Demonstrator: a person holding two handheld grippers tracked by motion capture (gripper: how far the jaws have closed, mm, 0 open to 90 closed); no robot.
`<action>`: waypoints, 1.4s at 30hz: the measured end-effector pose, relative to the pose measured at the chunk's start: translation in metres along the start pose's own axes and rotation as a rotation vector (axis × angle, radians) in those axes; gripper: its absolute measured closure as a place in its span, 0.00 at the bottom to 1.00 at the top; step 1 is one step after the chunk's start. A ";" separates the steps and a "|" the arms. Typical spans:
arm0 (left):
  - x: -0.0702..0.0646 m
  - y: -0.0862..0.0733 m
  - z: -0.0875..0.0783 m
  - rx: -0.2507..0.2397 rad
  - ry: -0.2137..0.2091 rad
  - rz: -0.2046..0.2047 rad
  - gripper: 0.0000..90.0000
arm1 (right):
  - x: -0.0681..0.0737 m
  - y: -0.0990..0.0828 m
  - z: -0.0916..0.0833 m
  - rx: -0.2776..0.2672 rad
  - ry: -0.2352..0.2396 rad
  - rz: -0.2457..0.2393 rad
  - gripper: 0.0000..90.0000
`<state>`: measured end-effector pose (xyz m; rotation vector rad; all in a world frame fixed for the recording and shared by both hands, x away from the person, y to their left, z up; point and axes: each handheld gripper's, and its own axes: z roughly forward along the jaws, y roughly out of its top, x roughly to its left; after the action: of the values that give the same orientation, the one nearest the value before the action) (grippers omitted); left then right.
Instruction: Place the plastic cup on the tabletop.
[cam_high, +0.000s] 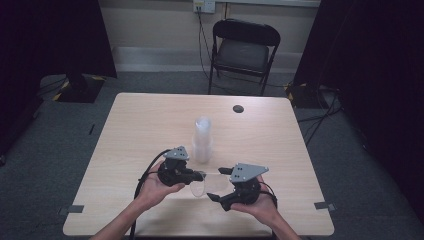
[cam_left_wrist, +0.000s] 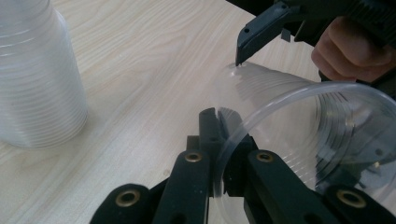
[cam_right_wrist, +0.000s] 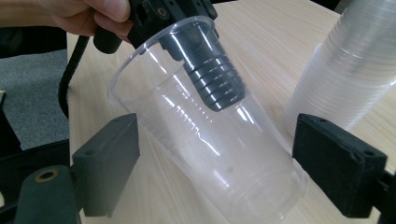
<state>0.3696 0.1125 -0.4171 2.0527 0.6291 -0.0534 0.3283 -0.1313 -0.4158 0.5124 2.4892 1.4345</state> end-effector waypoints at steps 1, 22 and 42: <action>0.000 0.000 0.000 0.002 -0.007 -0.008 0.99 | 0.000 0.000 0.000 -0.002 0.000 0.000 0.16; -0.001 0.017 0.014 0.092 -0.063 -0.100 0.99 | 0.006 -0.001 0.019 0.104 -0.061 -0.070 0.20; 0.002 0.013 0.029 0.173 -0.055 -0.174 0.99 | 0.014 0.002 0.034 0.116 -0.090 -0.159 0.22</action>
<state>0.3835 0.0847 -0.4230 2.1488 0.7909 -0.2739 0.3284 -0.0980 -0.4315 0.3802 2.4901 1.1877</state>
